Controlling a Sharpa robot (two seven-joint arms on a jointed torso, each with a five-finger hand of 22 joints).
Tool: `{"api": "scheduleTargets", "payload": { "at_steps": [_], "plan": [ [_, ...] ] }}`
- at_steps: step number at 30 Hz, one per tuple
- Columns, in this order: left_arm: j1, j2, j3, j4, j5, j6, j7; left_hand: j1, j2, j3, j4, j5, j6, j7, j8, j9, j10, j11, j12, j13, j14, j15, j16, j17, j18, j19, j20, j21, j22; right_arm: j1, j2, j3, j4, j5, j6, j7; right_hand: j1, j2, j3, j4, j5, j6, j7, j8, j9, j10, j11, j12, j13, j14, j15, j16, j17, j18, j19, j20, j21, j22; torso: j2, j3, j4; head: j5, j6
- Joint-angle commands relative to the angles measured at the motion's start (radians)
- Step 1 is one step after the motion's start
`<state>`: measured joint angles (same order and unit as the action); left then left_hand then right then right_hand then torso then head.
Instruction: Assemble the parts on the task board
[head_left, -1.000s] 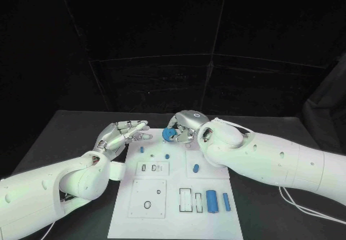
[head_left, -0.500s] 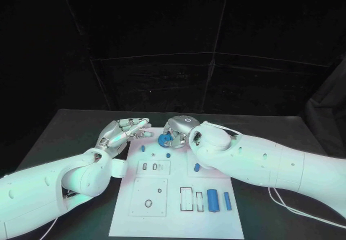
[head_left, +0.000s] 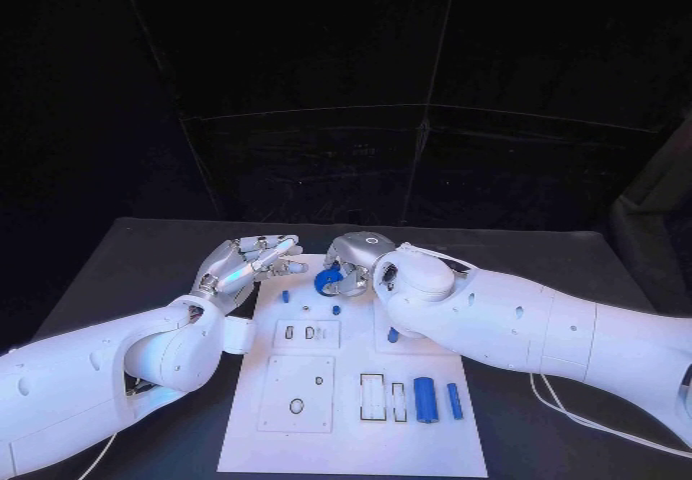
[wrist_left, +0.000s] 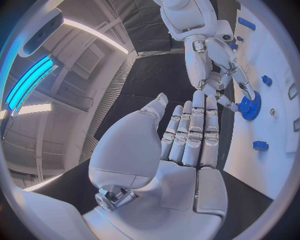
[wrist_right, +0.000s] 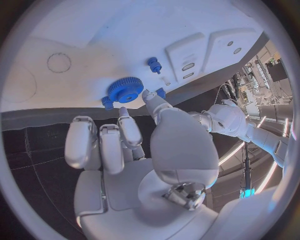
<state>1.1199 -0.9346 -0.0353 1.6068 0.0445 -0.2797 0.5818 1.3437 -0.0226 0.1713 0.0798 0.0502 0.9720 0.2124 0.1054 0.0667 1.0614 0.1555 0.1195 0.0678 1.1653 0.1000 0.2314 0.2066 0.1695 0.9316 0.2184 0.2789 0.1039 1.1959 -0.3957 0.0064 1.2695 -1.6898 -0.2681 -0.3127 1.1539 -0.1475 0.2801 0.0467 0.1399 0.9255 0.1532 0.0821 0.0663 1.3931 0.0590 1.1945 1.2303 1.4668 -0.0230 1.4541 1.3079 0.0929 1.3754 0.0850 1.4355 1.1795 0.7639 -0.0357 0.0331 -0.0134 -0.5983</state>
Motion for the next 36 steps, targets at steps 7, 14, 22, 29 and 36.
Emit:
{"api": "scheduleTargets", "payload": {
  "at_steps": [7, 14, 22, 29, 36],
  "plan": [
    [0.002, 0.0, 0.001, 0.001, 0.002, 0.012, 0.008, -0.002, 0.01, 0.002, -0.006, 0.0, 0.005, 0.001, -0.003, -0.001, 0.007, 0.0, -0.004, -0.001, 0.002, 0.003, -0.005, 0.001, 0.015, 0.007, 0.001, -0.004, -0.001, 0.002, -0.004, 0.001, -0.001, -0.006, 0.02, 0.008, 0.001, 0.028, -0.168, 0.085, 0.003, -0.001, 0.0, -0.007, 0.004, -0.007, 0.005, -0.007, 0.003, 0.056, 0.01, -0.006, 0.015, -0.015, -0.001, 0.011, -0.003, -0.001, -0.001, -0.0005, 0.0002, 0.0, -0.001],
    [0.002, 0.0, 0.001, -0.001, 0.002, 0.014, 0.006, -0.002, 0.01, 0.002, -0.006, 0.0, 0.005, 0.001, -0.003, -0.001, 0.007, 0.0, -0.004, -0.001, 0.002, 0.003, -0.005, 0.001, 0.015, 0.007, 0.001, -0.004, -0.001, -0.001, -0.081, 0.0, 0.062, 0.035, -0.139, 0.052, 0.017, 0.053, -0.196, 0.112, 0.049, 0.006, -0.003, -0.006, 0.004, 0.002, 0.003, 0.006, 0.015, 0.058, 0.009, -0.002, 0.022, -0.016, 0.004, 0.009, 0.001, 0.006, -0.002, 0.0022, -0.0022, -0.001, 0.004],
    [0.002, -0.001, 0.001, -0.003, 0.002, 0.017, 0.006, -0.003, 0.01, 0.002, -0.008, 0.0, 0.006, 0.001, -0.004, -0.001, 0.007, 0.001, -0.005, -0.002, 0.002, 0.003, -0.006, 0.002, 0.015, 0.007, 0.001, -0.005, -0.002, -0.002, -0.318, 0.0, 0.206, 0.268, -0.184, 0.239, 0.13, 0.083, -0.169, 0.052, 0.077, 0.016, -0.006, -0.005, 0.004, -0.002, -0.002, -0.001, 0.013, 0.058, 0.005, -0.002, 0.025, -0.017, 0.005, 0.006, 0.002, 0.009, -0.01, 0.0064, -0.0181, -0.004, 0.01],
    [0.002, 0.007, 0.0, -0.01, 0.002, 0.019, 0.005, -0.003, 0.01, 0.002, -0.008, 0.0, 0.006, 0.001, -0.004, -0.001, 0.007, 0.001, -0.005, -0.002, 0.002, 0.003, -0.006, 0.002, 0.015, 0.007, 0.001, -0.005, -0.002, -0.001, -0.467, 0.0, 0.235, 0.407, -0.113, 0.374, 0.184, 0.062, -0.163, 0.0, 0.096, 0.019, -0.006, -0.006, 0.003, -0.01, -0.003, -0.014, 0.005, 0.057, 0.004, -0.004, 0.024, -0.016, 0.001, 0.005, 0.0, 0.005, -0.013, 0.0178, -0.0315, -0.004, 0.018],
    [0.001, 0.018, 0.0, -0.018, 0.002, 0.022, 0.004, -0.003, 0.01, 0.002, -0.008, 0.0, 0.006, 0.001, -0.004, -0.001, 0.007, 0.001, -0.005, -0.002, 0.002, 0.003, -0.006, 0.002, 0.015, 0.007, 0.001, -0.005, -0.002, -0.002, -0.505, 0.0, 0.199, 0.423, -0.083, 0.415, 0.185, 0.056, -0.167, -0.006, 0.098, 0.017, -0.006, -0.007, 0.003, -0.011, -0.003, -0.018, 0.002, 0.056, 0.004, -0.006, 0.022, -0.016, 0.0, 0.005, -0.001, 0.004, -0.011, 0.0179, -0.0279, -0.007, 0.016]
  ]
}}
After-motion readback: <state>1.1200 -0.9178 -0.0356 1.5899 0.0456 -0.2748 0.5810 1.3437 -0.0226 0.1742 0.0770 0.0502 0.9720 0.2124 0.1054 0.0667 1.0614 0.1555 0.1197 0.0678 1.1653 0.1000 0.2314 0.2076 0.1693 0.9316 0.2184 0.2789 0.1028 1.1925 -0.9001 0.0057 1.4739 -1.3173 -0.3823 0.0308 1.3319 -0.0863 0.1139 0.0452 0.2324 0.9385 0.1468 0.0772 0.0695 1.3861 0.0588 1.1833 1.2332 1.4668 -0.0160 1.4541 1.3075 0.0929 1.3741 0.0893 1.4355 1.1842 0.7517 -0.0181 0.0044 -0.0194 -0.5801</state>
